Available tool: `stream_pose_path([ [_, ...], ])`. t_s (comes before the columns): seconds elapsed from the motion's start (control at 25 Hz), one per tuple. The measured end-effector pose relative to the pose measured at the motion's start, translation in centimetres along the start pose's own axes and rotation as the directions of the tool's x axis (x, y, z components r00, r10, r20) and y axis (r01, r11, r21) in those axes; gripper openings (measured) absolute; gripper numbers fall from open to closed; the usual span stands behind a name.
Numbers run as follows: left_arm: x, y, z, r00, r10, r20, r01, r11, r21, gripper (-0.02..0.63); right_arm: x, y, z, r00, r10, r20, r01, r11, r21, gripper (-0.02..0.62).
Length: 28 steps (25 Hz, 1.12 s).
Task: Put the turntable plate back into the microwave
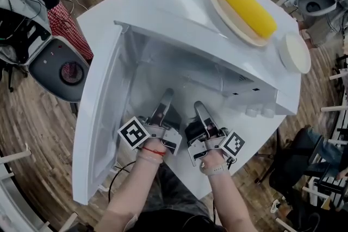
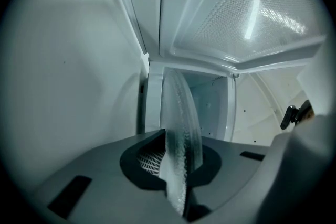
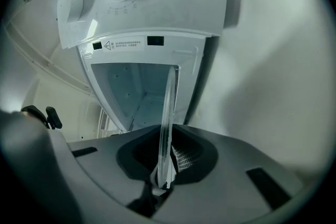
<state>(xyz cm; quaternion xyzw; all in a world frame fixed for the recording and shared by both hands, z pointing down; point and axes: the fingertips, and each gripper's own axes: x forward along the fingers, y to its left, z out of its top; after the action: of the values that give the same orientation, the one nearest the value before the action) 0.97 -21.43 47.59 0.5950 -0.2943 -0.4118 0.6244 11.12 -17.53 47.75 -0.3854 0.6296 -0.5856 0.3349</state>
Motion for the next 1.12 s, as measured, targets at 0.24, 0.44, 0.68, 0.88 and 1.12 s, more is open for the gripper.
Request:
stream_pose_path([
  [0.24,1.0,0.1,-0.1,1.000,0.011,-0.013,-0.011,1.000,0.010,0.032,0.3,-0.1,0.8,1.000,0.009,0.027,-0.010,1.000,0.028,0.045],
  [0.44,1.8,-0.1,0.0,0.999,0.001,-0.040,-0.001,1.000,0.013,0.032,0.8,-0.1,1.2,0.999,0.005,0.052,-0.010,0.996,0.092,0.041],
  [0.68,2.0,-0.4,-0.3,0.997,-0.013,-0.082,0.016,0.999,0.035,0.044,0.9,-0.2,1.8,0.997,-0.011,0.075,0.002,0.993,0.121,0.040],
  [0.88,1.5,-0.4,-1.4,0.991,-0.009,-0.131,0.014,0.999,0.034,0.044,1.2,-0.4,2.4,0.996,-0.028,0.086,0.017,0.992,0.123,0.040],
  [1.12,0.5,-0.3,-2.4,0.986,-0.013,-0.168,0.015,1.000,0.011,0.044,1.8,-0.5,2.8,0.995,-0.033,0.099,0.020,0.992,0.123,0.039],
])
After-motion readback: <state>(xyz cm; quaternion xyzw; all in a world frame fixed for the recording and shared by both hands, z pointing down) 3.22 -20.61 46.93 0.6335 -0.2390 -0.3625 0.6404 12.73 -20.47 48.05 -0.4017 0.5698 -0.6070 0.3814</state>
